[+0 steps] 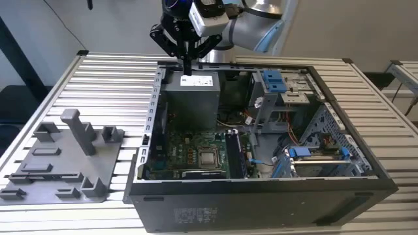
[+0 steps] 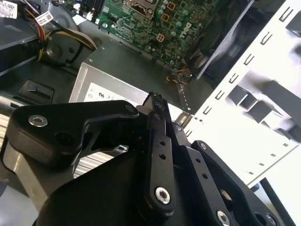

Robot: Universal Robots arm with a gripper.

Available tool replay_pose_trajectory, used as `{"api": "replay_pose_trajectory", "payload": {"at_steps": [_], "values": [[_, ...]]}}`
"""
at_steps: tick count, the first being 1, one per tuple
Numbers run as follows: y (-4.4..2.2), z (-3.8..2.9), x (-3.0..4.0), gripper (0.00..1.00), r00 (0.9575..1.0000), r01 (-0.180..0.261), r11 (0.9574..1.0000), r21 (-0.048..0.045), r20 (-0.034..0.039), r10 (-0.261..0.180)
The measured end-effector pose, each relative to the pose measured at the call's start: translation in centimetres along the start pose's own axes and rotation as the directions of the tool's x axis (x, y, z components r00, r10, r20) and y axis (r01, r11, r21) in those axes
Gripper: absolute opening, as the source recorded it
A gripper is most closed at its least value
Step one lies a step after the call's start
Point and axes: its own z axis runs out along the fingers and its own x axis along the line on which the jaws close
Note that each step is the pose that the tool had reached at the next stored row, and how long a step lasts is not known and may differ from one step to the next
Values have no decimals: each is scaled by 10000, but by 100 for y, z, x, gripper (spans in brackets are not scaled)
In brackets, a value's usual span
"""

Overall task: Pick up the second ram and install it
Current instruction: 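Reach for the second ram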

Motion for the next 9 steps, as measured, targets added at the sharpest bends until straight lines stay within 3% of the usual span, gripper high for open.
{"api": "replay_pose_trajectory", "payload": {"at_steps": [6, 9], "values": [[-1, -1, 17, 11, 10000, -1, 10000, -4, -1, 1], [-5, -1, 63, 11, 10000, 0, 10000, -6, 0, 0]]}}
